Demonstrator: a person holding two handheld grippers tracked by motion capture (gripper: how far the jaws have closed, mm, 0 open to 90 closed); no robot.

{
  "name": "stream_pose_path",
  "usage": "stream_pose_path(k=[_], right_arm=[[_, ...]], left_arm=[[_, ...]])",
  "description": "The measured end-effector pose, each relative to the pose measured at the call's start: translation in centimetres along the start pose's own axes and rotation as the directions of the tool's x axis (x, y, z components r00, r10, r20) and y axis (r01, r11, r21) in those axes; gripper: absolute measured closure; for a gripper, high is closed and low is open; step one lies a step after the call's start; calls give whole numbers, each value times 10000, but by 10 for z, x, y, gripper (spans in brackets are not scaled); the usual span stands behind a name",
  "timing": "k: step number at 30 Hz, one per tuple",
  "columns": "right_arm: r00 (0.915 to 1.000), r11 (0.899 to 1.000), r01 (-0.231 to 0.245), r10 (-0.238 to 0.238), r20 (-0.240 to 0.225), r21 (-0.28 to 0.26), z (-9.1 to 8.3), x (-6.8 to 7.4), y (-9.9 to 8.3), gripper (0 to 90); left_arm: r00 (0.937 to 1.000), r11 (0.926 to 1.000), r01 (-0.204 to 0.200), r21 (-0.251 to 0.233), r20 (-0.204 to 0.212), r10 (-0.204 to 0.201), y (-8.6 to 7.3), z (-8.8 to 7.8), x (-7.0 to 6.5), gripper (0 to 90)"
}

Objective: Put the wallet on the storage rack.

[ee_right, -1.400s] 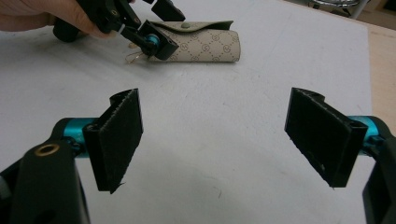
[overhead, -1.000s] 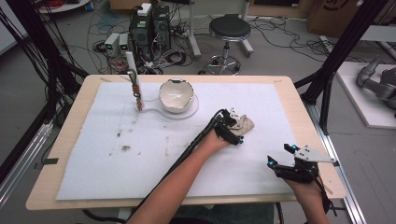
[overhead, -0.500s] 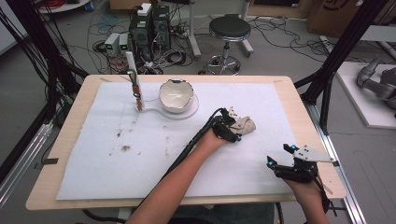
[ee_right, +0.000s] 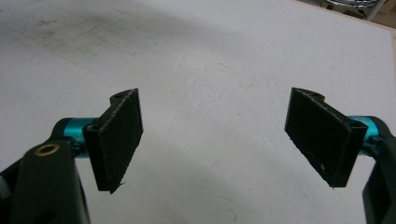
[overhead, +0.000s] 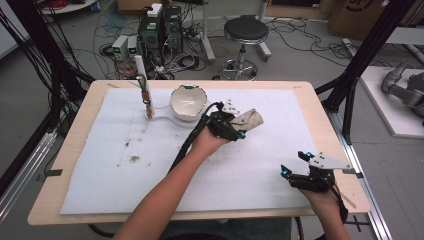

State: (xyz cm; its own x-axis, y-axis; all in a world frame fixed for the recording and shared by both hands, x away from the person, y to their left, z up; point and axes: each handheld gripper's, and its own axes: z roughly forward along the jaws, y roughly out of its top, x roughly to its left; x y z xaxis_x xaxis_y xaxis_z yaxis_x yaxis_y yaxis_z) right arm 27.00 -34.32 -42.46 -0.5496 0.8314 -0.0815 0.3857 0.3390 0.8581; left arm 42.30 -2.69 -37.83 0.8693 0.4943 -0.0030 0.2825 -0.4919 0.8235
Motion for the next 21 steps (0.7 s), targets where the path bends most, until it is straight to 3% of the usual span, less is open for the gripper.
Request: stream_pose_path(k=[7,21], right_arm=[[9997,9999,161,-162,-201,-50,12,2,9,195],[9976,9992,405,-406,-561,-45,35,6,21,195]], left_arm=[[9990,9994,144,-322,-409,-157,-6,-50,19,371],[9898,9977,390,-559,-1345,-462,-26,-113,48,371]])
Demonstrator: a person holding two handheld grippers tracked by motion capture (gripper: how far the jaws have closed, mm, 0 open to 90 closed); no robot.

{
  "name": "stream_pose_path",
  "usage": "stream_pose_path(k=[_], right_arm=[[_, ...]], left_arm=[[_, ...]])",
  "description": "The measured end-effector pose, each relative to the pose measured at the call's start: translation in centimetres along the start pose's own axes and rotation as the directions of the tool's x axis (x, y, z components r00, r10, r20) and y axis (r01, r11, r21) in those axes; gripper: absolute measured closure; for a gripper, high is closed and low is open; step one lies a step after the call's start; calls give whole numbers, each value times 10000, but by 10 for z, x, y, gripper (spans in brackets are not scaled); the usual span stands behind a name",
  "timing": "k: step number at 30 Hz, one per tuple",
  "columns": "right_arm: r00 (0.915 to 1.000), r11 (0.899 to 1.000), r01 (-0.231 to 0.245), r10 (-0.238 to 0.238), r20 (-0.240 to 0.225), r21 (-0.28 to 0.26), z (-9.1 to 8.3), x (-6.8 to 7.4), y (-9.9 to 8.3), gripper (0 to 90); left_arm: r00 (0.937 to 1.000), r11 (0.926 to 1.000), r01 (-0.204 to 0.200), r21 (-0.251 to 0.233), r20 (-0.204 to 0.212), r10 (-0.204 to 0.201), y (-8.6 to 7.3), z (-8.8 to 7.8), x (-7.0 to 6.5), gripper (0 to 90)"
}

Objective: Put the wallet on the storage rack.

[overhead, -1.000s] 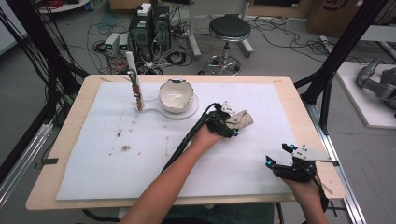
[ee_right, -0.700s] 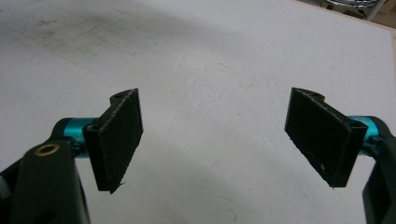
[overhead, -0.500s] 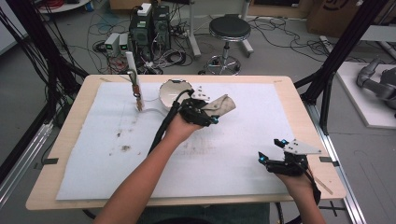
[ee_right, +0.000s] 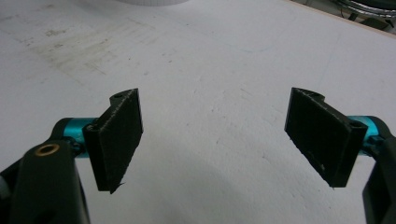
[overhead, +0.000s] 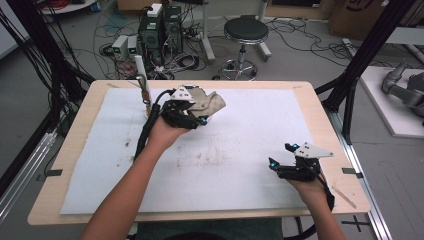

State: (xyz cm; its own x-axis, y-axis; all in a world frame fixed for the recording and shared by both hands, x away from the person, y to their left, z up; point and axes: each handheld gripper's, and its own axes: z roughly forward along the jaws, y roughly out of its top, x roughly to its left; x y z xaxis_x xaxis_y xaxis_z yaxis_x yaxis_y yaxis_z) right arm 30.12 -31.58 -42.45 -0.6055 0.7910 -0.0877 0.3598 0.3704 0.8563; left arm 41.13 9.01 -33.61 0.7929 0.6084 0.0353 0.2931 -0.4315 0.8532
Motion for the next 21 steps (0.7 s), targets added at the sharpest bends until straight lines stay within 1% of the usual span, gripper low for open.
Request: stream_pose_path(k=[1,2,6,7,9,15,19,21], right_arm=[[10000,10000,-14,14,-61,30,2,1,1,195],[9999,9999,99,-98,-111,71,5,2,3,195],[9995,9998,207,-206,-228,61,12,4,7,195],[9995,9997,213,-211,-239,93,13,4,8,195],[9994,9997,219,-217,-274,75,15,5,9,195],[9987,9993,346,-341,-385,123,20,7,12,195],[9987,9995,302,-297,-426,125,22,7,12,195],[9987,9994,328,-323,-406,124,22,6,12,195]], left_arm=[[10000,10000,25,5,-58,-25,-1,-4,2,371],[9999,10000,58,-9,-132,-58,-3,-7,4,371],[9990,9999,153,-1,-423,-153,-8,-20,12,371],[9981,9998,218,25,-580,-216,-10,-25,16,371],[9977,9997,256,17,-626,-255,-12,-26,18,371],[9943,9990,399,202,-1000,-376,-18,-32,27,371],[9915,9981,523,338,-1211,-479,-22,-31,33,371],[9906,9976,530,452,-1285,-468,-23,-29,36,371]])
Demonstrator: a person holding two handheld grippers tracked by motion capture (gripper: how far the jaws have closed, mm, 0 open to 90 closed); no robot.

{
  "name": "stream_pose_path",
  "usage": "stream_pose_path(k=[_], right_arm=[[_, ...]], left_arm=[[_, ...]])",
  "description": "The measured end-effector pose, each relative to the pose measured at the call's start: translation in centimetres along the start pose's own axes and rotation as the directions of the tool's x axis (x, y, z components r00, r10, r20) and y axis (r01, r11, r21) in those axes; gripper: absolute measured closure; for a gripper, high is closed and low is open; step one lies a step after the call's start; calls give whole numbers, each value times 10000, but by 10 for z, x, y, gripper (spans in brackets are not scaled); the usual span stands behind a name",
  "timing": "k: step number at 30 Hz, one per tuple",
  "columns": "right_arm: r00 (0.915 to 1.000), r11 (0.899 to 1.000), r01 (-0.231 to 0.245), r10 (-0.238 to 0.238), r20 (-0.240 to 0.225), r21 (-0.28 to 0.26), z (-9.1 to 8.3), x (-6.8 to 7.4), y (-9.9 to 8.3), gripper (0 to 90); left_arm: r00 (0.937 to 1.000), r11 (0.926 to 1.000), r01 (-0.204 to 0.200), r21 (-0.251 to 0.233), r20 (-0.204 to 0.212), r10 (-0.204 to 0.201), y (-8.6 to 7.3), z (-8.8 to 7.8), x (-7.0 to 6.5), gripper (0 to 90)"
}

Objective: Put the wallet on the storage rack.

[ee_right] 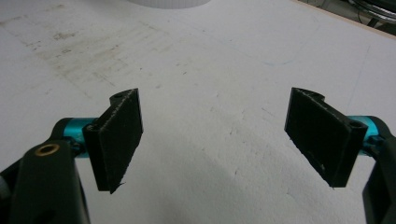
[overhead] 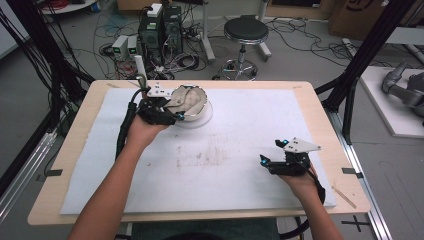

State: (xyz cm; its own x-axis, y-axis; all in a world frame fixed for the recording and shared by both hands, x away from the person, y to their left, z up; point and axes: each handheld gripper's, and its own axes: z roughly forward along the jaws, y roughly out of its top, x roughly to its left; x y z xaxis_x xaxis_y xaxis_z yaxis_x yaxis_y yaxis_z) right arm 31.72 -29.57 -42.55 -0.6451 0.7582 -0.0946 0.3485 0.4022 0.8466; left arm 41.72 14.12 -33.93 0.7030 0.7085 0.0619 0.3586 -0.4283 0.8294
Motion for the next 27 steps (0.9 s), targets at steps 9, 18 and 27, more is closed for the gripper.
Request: stream_pose_path(k=[9,18,27], right_arm=[[10000,10000,19,-19,-33,-13,0,1,0,195],[10000,10000,-77,77,22,-39,-4,0,-3,195],[9998,9998,-178,179,108,-58,-9,-3,-7,195]], left_arm=[[9999,9993,-5,375,-162,11,-2,15,2,370],[9992,9976,-134,681,-379,160,1,32,3,370],[9985,9931,-287,1137,-428,337,6,46,4,369]])
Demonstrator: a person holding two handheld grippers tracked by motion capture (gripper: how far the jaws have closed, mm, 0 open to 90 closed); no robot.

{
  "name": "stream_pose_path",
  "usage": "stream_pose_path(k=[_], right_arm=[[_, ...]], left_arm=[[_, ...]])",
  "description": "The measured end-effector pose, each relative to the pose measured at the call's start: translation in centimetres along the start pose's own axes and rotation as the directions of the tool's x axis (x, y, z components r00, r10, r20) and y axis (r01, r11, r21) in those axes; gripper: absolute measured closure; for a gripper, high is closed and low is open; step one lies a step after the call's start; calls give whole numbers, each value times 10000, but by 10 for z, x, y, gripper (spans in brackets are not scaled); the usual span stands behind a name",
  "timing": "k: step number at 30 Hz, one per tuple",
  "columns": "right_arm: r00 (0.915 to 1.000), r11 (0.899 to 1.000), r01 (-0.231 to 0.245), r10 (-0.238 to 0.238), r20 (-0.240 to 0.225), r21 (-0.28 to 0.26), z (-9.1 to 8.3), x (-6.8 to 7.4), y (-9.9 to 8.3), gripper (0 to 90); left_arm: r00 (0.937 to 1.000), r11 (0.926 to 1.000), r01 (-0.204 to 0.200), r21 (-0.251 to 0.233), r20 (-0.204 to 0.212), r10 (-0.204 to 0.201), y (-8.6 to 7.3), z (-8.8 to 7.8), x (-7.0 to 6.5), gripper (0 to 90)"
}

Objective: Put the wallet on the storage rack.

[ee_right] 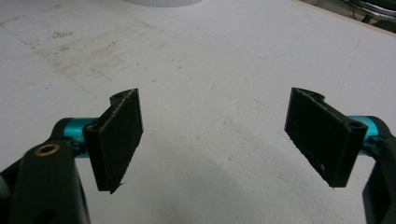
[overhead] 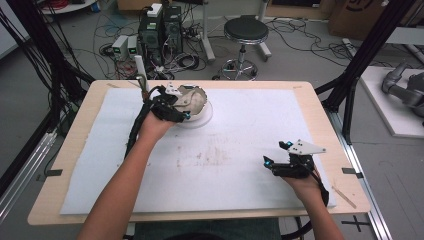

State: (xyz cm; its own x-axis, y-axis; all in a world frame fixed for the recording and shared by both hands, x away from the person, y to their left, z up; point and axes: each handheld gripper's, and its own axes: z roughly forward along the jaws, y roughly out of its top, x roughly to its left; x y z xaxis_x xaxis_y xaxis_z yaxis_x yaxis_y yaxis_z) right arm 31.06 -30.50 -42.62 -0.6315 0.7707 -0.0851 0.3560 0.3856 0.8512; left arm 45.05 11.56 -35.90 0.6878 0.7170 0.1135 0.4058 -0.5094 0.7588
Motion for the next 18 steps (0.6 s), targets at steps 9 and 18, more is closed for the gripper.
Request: stream_pose_path(k=[9,18], right_arm=[[10000,10000,-35,35,35,-14,-2,-1,-1,195],[10000,10000,-44,44,29,42,-1,0,-2,195]], left_arm=[[9999,9997,-36,229,-99,38,4,10,3,368],[9997,9992,102,385,-223,-94,0,17,10,366]])
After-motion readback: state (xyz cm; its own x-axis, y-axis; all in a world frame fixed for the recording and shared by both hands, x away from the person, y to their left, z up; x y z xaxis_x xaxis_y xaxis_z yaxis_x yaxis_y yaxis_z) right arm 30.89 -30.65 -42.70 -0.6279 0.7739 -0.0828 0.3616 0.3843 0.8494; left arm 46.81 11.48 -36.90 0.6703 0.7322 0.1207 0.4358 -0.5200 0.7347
